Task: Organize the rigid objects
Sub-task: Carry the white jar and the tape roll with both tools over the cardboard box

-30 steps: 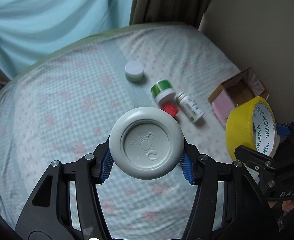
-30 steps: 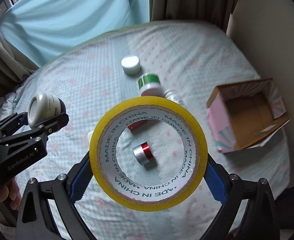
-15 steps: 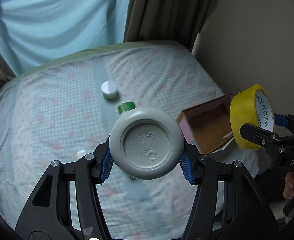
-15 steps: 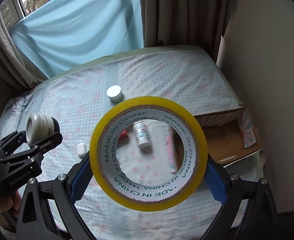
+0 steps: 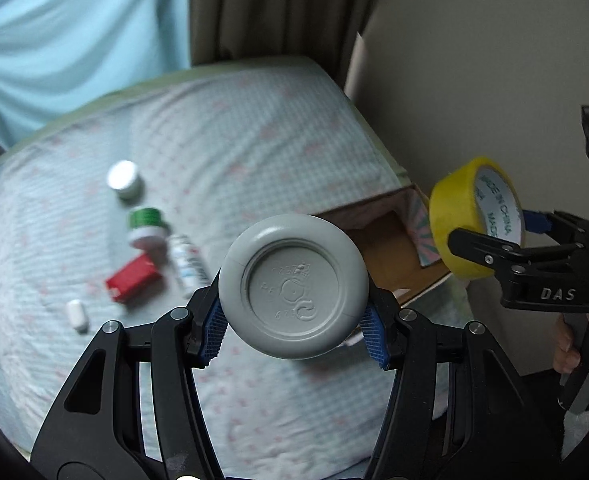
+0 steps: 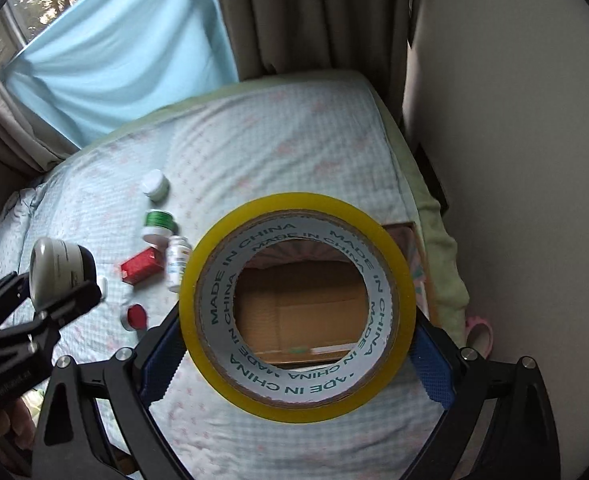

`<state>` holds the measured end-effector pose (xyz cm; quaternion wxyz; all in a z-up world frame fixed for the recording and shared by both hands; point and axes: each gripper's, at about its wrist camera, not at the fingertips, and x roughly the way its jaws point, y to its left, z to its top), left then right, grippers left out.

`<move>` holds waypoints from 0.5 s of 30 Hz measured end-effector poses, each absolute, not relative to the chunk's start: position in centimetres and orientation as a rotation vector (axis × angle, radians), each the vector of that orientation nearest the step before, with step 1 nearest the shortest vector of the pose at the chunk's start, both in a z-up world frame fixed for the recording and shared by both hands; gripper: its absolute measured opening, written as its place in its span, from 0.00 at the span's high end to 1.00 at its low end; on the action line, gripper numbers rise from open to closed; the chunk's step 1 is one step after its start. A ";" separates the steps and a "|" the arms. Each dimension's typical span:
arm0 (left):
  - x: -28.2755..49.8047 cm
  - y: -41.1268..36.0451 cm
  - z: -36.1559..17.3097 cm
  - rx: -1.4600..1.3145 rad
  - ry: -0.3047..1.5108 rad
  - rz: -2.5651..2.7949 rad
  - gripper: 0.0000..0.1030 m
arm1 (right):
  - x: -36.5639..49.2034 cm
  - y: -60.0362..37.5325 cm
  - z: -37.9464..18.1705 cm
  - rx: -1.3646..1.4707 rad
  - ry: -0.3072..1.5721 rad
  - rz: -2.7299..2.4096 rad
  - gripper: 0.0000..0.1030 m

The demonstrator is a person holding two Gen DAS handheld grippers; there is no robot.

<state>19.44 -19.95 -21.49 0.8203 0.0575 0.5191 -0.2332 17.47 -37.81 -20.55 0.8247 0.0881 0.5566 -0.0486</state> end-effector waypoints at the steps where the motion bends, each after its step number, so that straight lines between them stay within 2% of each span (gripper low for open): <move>1: 19.7 -21.3 -22.2 0.133 1.121 -0.501 0.49 | 17.8 -38.8 -21.3 0.181 1.198 -0.102 0.06; 8: 23.1 -28.5 -29.1 0.196 1.252 -0.503 0.49 | 19.8 -44.2 -28.2 0.142 1.311 -0.064 0.06; 15: 25.9 -32.2 -35.9 0.268 1.374 -0.466 0.49 | 21.6 -45.3 -34.5 0.124 1.398 0.040 0.06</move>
